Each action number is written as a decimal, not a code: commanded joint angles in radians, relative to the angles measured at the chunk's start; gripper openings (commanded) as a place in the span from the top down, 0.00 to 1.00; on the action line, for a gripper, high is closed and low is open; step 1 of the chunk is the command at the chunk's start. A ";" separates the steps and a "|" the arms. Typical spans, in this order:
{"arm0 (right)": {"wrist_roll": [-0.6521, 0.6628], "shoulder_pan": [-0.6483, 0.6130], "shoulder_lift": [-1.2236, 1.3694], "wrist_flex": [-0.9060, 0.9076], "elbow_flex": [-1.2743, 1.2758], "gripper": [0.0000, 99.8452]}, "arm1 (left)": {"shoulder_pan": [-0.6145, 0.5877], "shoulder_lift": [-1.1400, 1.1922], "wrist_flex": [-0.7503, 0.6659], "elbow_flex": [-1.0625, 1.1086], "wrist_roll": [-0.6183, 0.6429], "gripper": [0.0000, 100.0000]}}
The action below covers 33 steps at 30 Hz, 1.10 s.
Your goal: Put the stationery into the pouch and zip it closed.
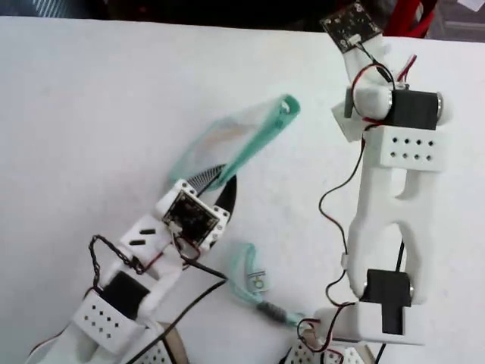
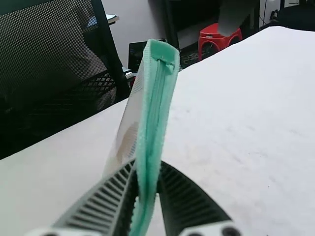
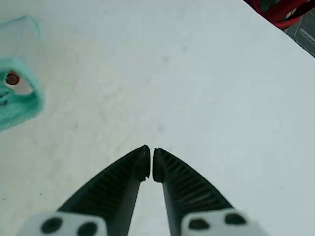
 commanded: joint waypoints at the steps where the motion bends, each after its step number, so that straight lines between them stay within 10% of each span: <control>1: -0.006 0.008 -0.015 0.008 -0.041 0.98 | -0.007 -0.012 -0.015 -0.026 -0.003 0.98; 13: -0.281 0.113 -0.130 0.070 -0.034 0.92 | -0.056 -0.007 0.014 -0.078 -0.012 0.98; 25: -0.325 0.285 -0.272 -0.143 0.500 0.98 | -0.183 0.084 0.623 -0.654 -0.012 0.98; 33: -0.364 0.252 -0.473 -0.406 0.967 0.98 | -0.148 0.585 0.327 -0.779 -0.091 0.98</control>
